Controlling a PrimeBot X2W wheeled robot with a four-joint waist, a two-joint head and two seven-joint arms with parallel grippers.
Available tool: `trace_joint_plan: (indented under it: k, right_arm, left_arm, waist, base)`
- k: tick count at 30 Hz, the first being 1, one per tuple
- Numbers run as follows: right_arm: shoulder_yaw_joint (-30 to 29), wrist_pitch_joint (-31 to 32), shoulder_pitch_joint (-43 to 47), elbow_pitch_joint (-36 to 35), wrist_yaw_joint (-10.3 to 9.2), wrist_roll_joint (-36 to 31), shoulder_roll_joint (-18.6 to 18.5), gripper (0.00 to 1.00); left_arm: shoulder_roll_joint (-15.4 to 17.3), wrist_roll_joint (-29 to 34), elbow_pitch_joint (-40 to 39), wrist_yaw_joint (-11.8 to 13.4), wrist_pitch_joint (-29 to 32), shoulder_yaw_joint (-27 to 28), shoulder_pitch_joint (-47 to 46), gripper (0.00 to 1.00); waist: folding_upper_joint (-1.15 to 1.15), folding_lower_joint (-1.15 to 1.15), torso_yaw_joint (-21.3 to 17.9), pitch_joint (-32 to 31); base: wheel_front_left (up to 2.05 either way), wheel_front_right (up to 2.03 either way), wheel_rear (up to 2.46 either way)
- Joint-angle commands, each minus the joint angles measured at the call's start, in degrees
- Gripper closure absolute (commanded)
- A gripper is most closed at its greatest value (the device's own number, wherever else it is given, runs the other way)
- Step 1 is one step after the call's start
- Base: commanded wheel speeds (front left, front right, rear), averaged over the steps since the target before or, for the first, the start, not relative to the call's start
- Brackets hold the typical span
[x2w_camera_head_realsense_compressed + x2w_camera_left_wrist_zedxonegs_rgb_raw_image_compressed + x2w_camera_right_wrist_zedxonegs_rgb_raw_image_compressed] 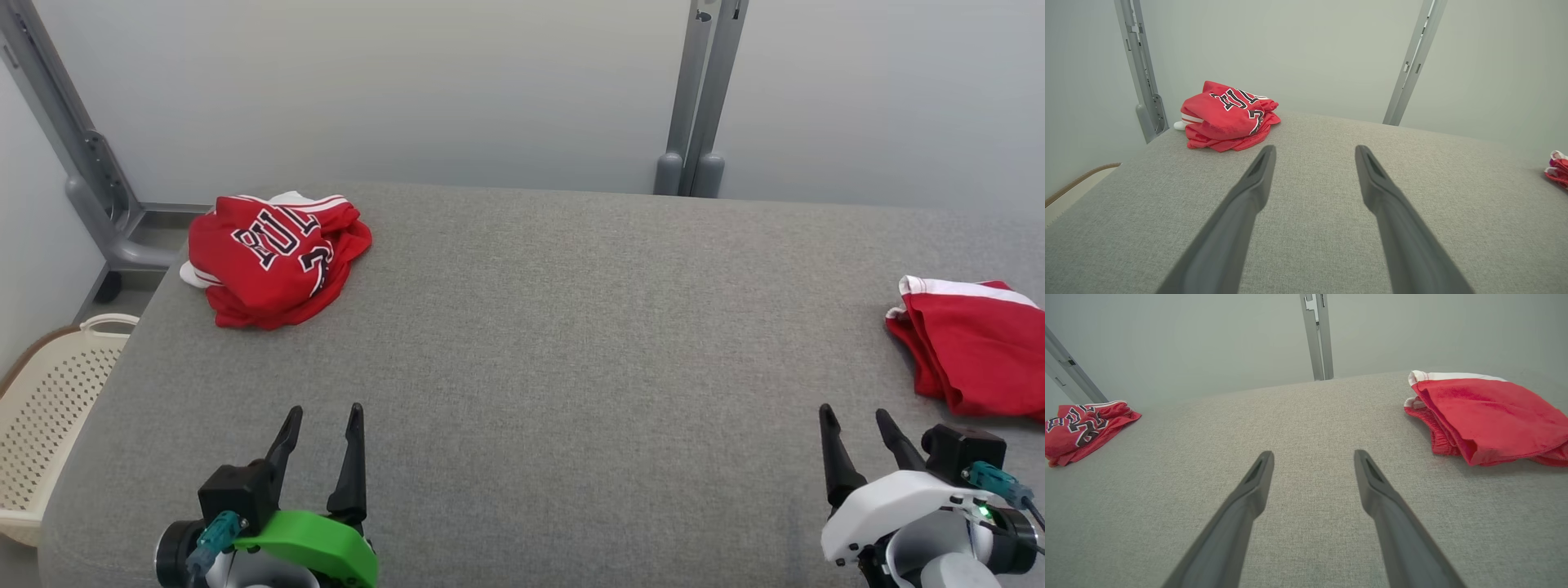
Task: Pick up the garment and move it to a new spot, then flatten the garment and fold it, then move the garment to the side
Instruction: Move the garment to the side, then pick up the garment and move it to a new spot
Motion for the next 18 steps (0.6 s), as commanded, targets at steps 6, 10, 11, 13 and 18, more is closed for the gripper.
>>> trace_joint_plan:
  k: [6,10,11,13,18]
  right_arm:
    - [2.54,0.68,0.59,-1.40,-0.07,1.43,-0.27,0.00]
    - [2.58,1.02,0.61,-1.98,-0.07,0.93,-0.25,0.00]
    - [2.43,0.95,0.67,-2.11,-0.07,0.82,-0.25,0.00]
    - [2.20,0.90,0.82,-2.37,-0.07,0.70,-0.24,0.00]
    - [1.42,0.64,1.19,-2.83,-0.07,0.27,-0.24,0.00]
  left_arm:
    - [0.79,-0.36,0.42,-0.66,-0.35,0.26,0.57,0.00]
    - [0.43,-0.27,-0.02,-1.02,-0.57,0.33,0.13,0.00]
    - [0.35,-0.26,-0.03,-1.11,-0.60,0.39,0.09,0.00]
    - [0.34,-0.28,-0.03,-1.27,-0.65,0.55,0.00,0.00]
    - [0.30,-0.13,0.11,-1.35,-0.77,0.79,-0.29,0.00]
  waist:
    - [0.00,0.00,-0.67,0.57]
    - [0.00,0.00,-0.74,0.86]
    - [0.00,0.00,-0.75,0.89]
    - [0.00,0.00,-0.74,0.96]
    - [0.00,0.00,0.06,1.08]
  base:
    - [0.00,0.00,0.00]
    - [0.00,0.00,0.00]
    - [0.00,0.00,0.00]
    - [0.00,0.00,0.00]
    - [0.00,0.00,0.00]
